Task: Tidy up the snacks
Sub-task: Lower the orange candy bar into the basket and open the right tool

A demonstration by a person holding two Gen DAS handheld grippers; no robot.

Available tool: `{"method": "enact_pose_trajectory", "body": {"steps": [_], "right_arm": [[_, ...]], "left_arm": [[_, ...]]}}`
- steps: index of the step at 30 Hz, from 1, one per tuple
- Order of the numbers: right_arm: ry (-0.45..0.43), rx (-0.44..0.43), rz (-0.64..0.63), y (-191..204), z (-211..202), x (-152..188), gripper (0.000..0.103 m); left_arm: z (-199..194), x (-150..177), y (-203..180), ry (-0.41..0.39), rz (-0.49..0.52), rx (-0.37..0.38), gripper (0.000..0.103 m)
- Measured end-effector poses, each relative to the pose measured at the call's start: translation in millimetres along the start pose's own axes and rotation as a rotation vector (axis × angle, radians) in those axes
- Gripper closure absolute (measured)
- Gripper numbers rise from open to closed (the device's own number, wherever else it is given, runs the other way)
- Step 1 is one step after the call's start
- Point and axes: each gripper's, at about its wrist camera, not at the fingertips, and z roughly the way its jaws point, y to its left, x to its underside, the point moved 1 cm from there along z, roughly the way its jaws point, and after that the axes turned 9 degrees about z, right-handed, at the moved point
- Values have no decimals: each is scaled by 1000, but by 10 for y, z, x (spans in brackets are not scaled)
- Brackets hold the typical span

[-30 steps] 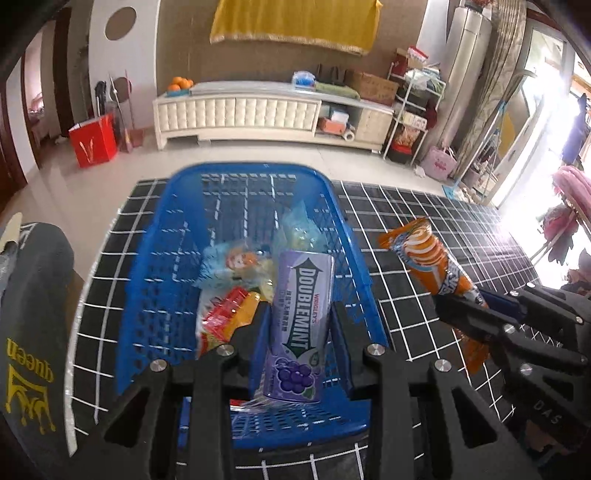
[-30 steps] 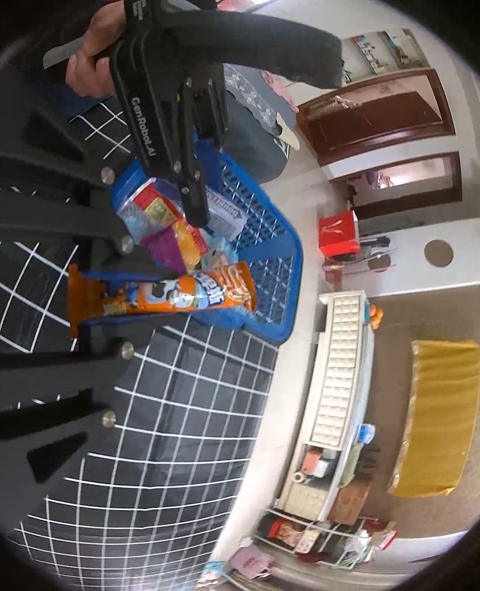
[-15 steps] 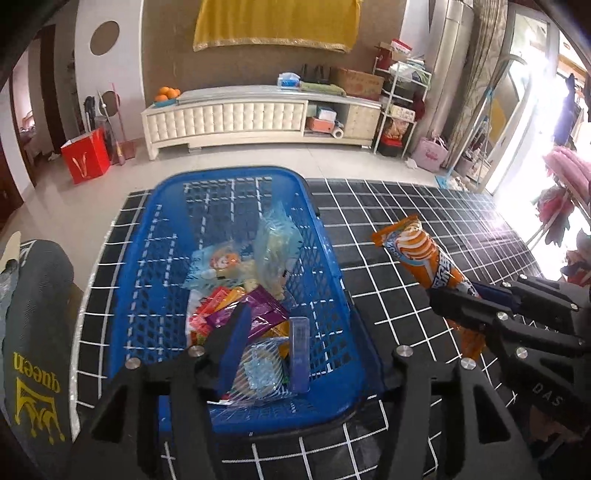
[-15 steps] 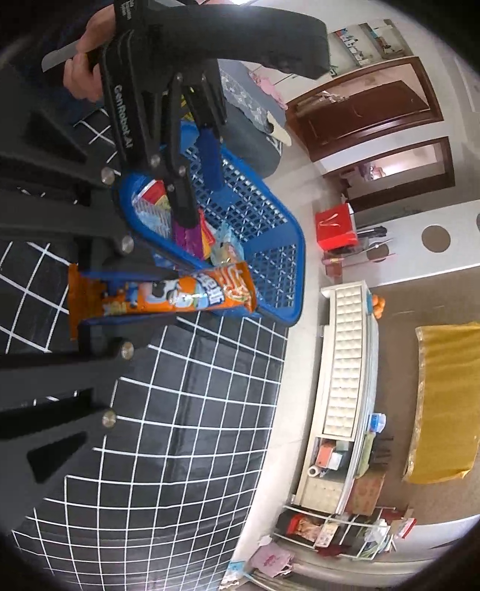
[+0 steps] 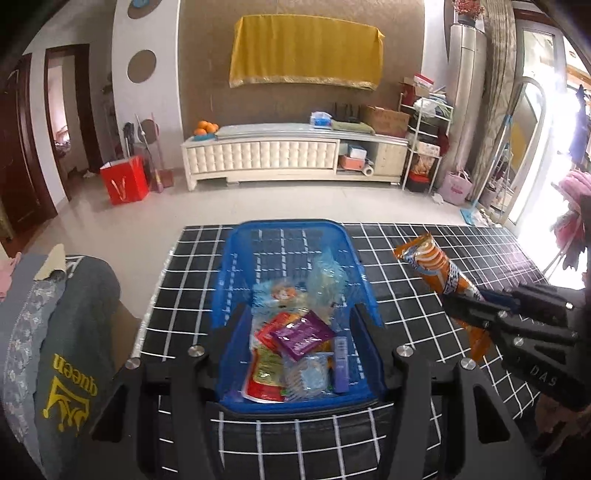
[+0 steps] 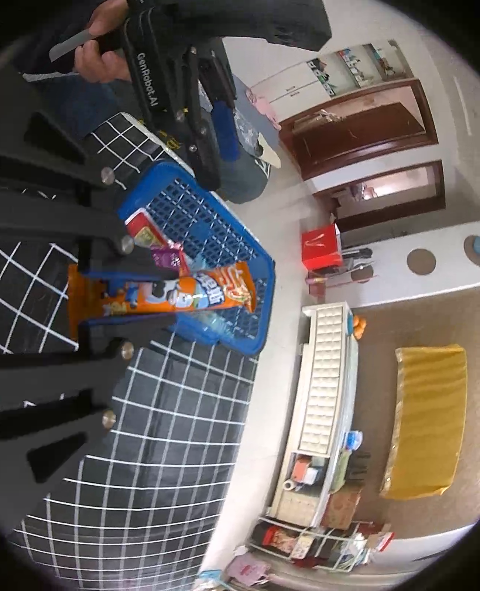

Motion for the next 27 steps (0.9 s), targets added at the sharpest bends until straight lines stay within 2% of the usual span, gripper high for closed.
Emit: {"method": "enact_pose_trajectory", "body": {"steps": [7,11,14,16,23,27], "right_arm": [[13,-15,-73,199,182,-175,84],[54,-42,-86,291,380,-207,84],[102,-77,-63,335,557,-219,84],[123,-77,-63,397,671,-212,84],[216,-73,22,496,1026,-142,84],[281,-100,85,534,1211,-69,84]], "left_arm": [[24,58,327,8,-56,-42,47],[50,113,513,15,-95,-48,45],[83,168,588,19,-82,-72,35],[102,208,622,33,-82,-91,23],[214,364,767,60,-91,-111,20],[241,468,840,68,-89,-116,13]]}}
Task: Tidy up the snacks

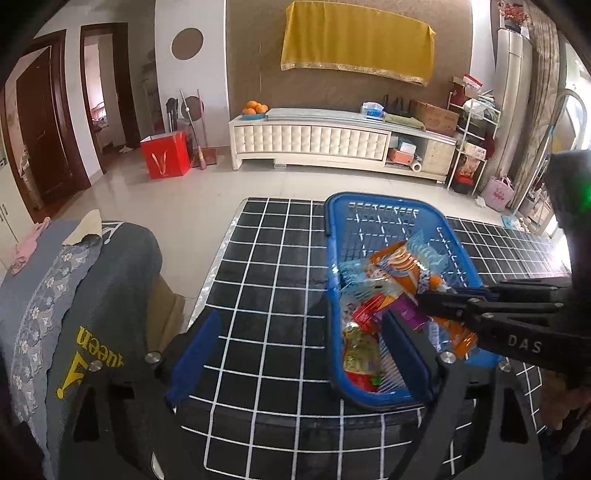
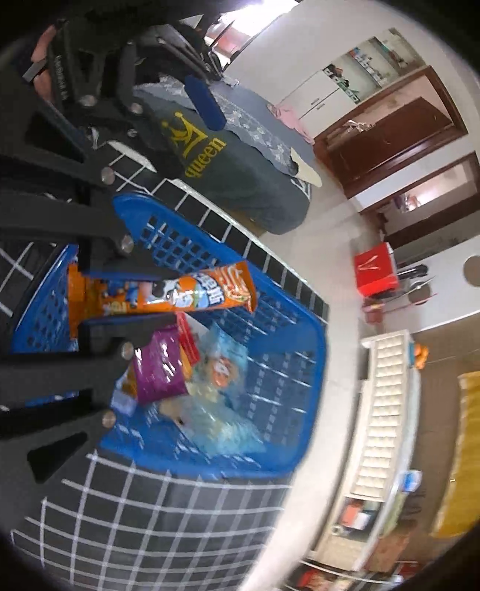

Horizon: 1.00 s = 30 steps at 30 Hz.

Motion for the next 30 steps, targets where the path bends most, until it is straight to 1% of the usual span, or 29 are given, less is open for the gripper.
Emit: {"method": "enact_pose_trajectory", "body": {"steps": [3,5,7,11,13,14,15,16,17,18,19,20,22,25,30], "right_arm": [[29,11,6,24,98,38,84],[54,32,17,2,166,53,84],[87,15,32,-13,235,67,84],[100,17,43,-35,343,80,84],[120,4,54,-27,398,78,82],[133,-7,60,-31,412,83,78],[135,-8,62,-40,404,88,62],[133,-7,60,-47,389,92,49],[121,-1,57,-55,356,97,25],[98,5,53,-60,308,105,18],[70,-9,49,-69,220,115,18],[62,-25,48,-75,172,124,18],[26,-4,30,-67,1,156,18],[-24,3,1,-67,-259,225,18],[-96,-21,27,-205,-739,430,18]], "left_arm": [[10,60,37,7,-6,-22,6],[32,88,74,14,-19,-24,6],[53,125,99,21,-29,-19,6],[84,161,105,28,-42,-19,6],[69,184,85,31,-50,-19,6],[63,193,83,31,-50,-19,6],[49,198,72,30,-47,-21,6],[25,202,57,28,-44,-25,6],[10,206,52,26,-42,-28,6],[-14,211,39,26,-43,-30,6],[-37,215,26,24,-44,-30,6],[-51,222,36,22,-44,-29,6],[-121,238,14,21,-44,-35,6],[-315,262,-78,-17,-60,-23,6],[-659,320,-299,-74,-64,-67,6]]}}
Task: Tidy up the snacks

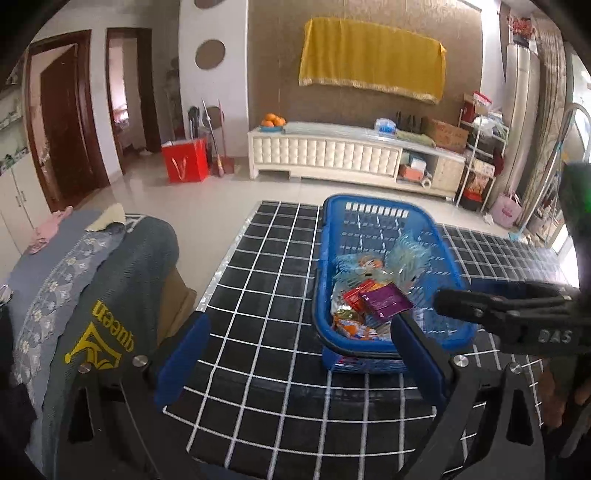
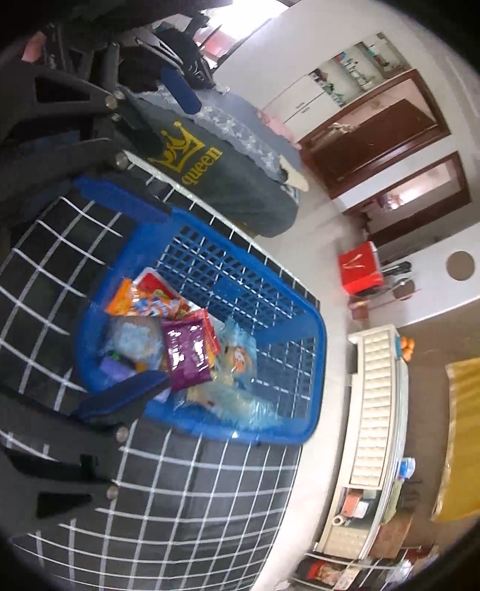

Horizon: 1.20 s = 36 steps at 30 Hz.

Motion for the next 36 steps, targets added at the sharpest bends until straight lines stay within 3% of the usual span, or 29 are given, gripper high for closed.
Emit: {"method": "enact_pose_trajectory", "body": {"steps": [8,12,14,18,27,36], "right_arm": [[-134,54,-10,-188,-678,275,18],[-201,110,-33,-258,-1002,380,11],[-243,117,-32,-270,-1158,438,7],[-306,105,-42,-265,-1477,570,0],[-411,263,-153,-117,-1838,924,0],[-438,294,-110,-230,-1953,1170,0]], "left_arm": [[-596,43,-429,-89,-6,47,6],[-904,37,-630,-147,19,71,6],[-1026,48,-715,-164,34,66,0],[-1219,99,-807,-200,34,80,0],[-1509,148,-1067,-253,71,115,0],[-1569,294,-1245,-242,111,170,0]]}}
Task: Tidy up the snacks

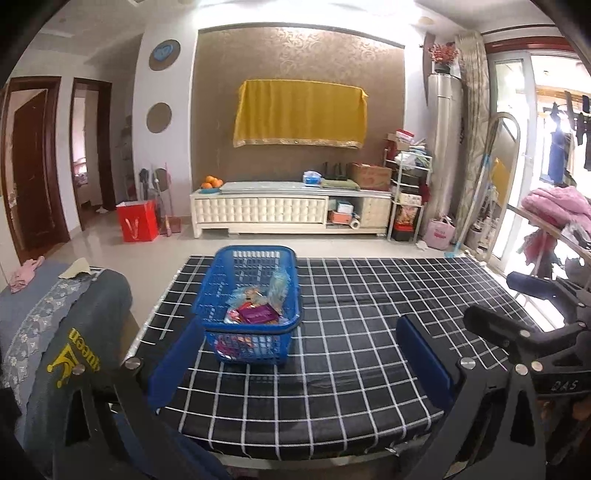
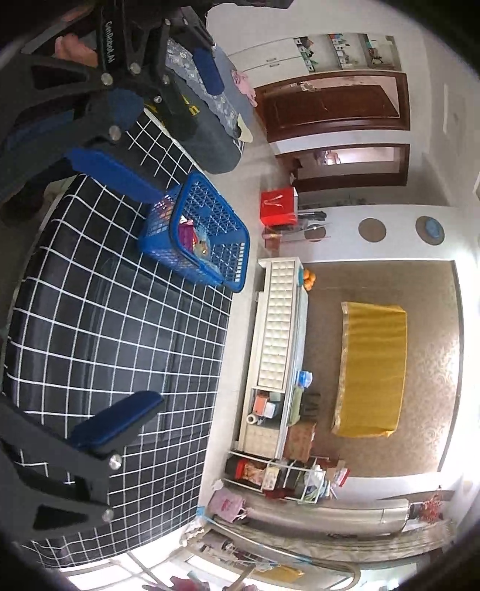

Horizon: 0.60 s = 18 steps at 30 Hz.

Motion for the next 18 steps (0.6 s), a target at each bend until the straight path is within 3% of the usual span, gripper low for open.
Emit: {"method": "enact_pose_trajectory", "body": {"steps": [18], "right_arm": [[4,-8,24,-32,-54,103,0]], "left_arm": [[9,46,-79,12,2,6,0]]}}
